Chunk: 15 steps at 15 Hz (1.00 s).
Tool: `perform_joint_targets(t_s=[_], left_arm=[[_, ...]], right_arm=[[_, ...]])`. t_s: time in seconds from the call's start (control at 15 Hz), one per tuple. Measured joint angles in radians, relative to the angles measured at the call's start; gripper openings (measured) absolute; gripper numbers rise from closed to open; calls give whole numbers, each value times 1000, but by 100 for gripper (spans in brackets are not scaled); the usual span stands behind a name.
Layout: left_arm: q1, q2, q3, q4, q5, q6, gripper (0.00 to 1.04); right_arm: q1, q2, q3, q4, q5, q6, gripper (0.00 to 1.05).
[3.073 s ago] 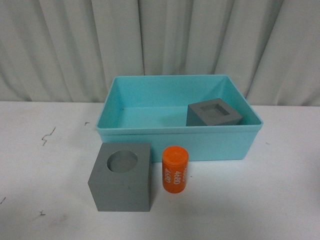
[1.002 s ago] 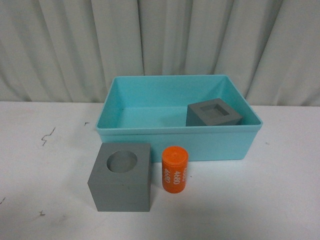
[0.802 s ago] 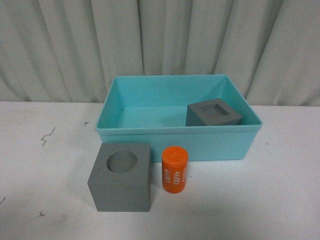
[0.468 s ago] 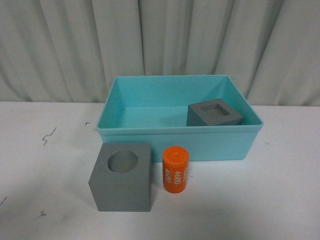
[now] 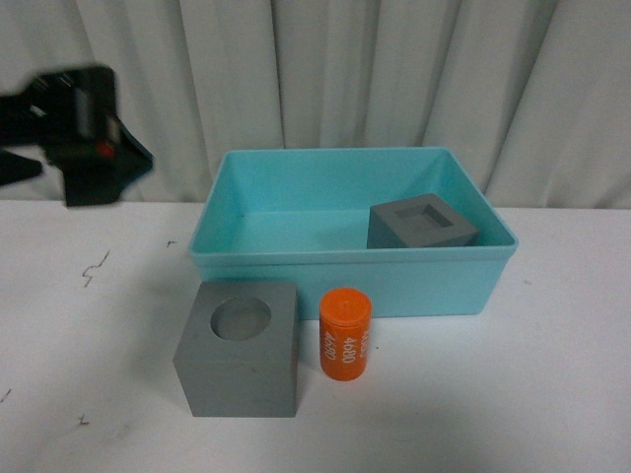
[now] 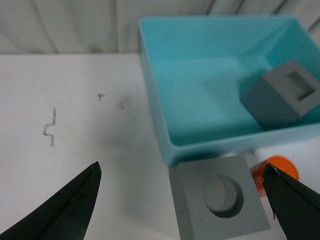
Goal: Place gray and orange parts in blue box
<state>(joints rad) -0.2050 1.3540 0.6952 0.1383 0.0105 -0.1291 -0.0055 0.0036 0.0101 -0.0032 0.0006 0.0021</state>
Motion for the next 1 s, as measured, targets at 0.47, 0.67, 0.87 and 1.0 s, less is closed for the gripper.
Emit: perform_joint_targets(t_s=[0.47, 0.67, 0.87, 1.0], left_arm=[[-93, 334, 74, 19, -23, -30, 98], [-92, 398, 113, 0, -82, -29, 98], [-87, 431, 131, -44, -54, -55, 98], [-88, 455, 153, -64, -29, -74, 98]], right_arm=[[0, 0, 0, 0, 0, 0, 98], [0, 0, 0, 0, 0, 0, 98], [0, 0, 0, 0, 0, 0, 98], [0, 0, 0, 0, 0, 0, 98]])
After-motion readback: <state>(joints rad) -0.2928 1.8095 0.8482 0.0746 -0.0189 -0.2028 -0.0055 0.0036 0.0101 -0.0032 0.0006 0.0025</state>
